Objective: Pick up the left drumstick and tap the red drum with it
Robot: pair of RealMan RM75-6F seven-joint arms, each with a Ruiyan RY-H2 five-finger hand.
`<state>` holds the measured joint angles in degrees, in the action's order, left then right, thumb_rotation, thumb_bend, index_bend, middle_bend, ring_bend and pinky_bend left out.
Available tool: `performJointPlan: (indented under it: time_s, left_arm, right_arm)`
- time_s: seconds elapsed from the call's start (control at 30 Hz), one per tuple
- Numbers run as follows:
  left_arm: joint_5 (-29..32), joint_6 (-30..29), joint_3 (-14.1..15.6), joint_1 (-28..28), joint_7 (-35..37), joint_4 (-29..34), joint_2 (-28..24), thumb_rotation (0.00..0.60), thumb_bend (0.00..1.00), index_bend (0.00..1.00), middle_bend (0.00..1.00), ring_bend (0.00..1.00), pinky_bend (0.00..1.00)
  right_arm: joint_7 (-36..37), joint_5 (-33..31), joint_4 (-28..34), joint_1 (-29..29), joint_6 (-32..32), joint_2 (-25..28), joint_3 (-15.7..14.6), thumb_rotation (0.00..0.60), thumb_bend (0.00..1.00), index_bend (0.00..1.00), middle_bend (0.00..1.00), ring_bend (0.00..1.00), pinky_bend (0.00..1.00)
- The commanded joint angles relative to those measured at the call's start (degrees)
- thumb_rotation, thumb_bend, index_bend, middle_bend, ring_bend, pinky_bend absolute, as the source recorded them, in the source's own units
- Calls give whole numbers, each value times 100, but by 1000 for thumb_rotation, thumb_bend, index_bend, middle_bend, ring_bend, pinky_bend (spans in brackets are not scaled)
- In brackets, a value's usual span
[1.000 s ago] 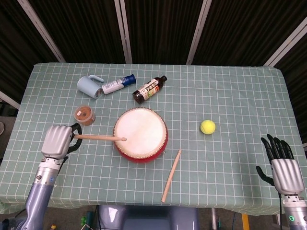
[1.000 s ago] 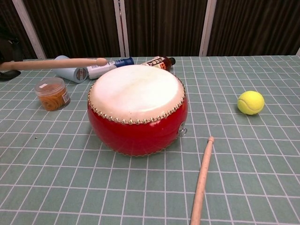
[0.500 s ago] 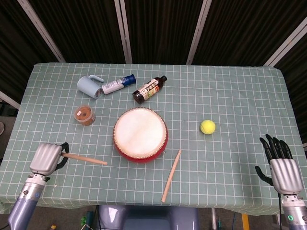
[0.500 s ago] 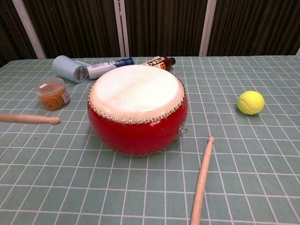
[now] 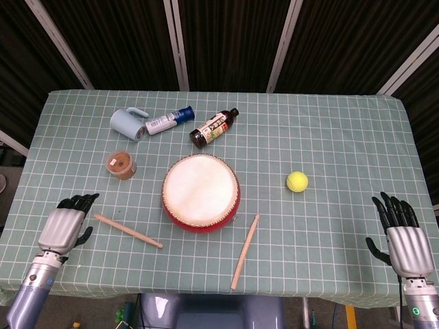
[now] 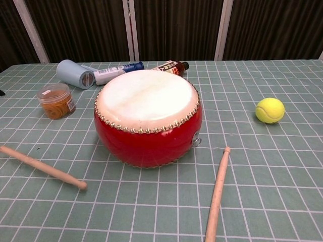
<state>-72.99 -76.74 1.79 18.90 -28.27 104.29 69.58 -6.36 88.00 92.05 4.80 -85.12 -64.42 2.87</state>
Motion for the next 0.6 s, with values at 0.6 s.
performJointPlan:
  time_s: [0.6]
  left_arm:
    - [-1739, -1839, 447, -1295, 1604, -697, -650, 600, 0, 0, 0, 0, 0]
  right_arm:
    - [-64, 209, -110, -18, -206, -72, 1, 600, 349, 0, 0, 0, 39]
